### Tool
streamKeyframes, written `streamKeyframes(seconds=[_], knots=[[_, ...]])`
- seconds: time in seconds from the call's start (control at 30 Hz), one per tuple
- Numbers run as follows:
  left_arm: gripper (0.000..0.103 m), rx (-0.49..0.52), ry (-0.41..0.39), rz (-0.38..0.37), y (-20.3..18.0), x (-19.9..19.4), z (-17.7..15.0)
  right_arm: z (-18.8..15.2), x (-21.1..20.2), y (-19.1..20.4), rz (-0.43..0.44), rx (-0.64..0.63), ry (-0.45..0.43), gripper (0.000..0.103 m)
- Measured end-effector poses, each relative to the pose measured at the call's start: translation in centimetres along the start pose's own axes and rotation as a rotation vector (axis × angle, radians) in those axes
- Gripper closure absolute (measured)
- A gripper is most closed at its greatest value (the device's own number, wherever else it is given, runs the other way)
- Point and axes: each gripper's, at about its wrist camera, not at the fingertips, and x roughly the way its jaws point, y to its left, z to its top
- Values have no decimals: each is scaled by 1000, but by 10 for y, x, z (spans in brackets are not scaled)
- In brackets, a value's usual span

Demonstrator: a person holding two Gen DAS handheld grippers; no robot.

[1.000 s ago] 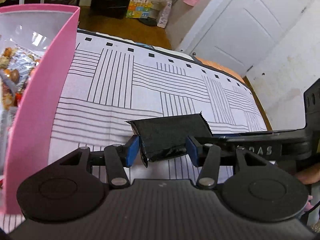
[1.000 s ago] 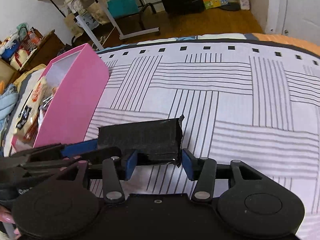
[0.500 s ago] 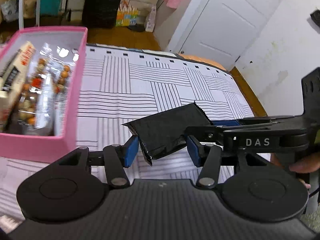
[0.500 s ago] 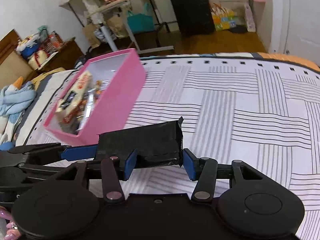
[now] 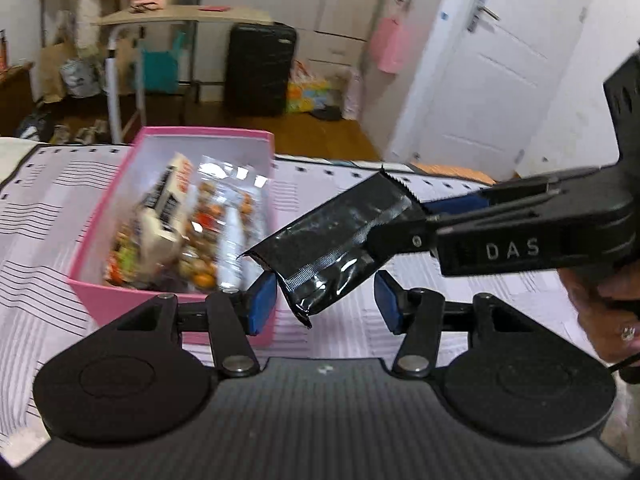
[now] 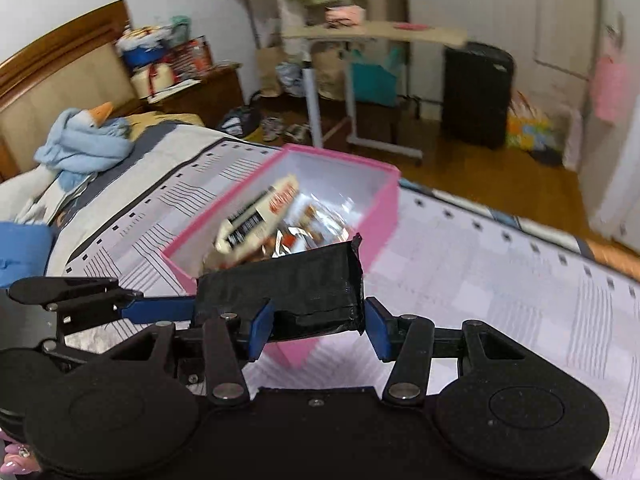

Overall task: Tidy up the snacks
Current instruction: 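Lift the black packet with both grippers and carry it over the pink box, then open both grippers to drop the black packet into the pink box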

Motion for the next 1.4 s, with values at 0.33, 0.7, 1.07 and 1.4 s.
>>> streamKeyframes(seconds=[0.33,0.7,1.07,1.4], knots=[[52,-81,-14,140,55,29,17,42,69,15,97,-123,5,47],[39,-56,1,243,72,67,17,34,107,5,91,-74,-55,47],[35,-122,-7,172,72,36,11,9,45,-1,28,42,-126,46],[35,-23,-13,170,32,-13,12,-26,-46,9,-57,94,-209,45]])
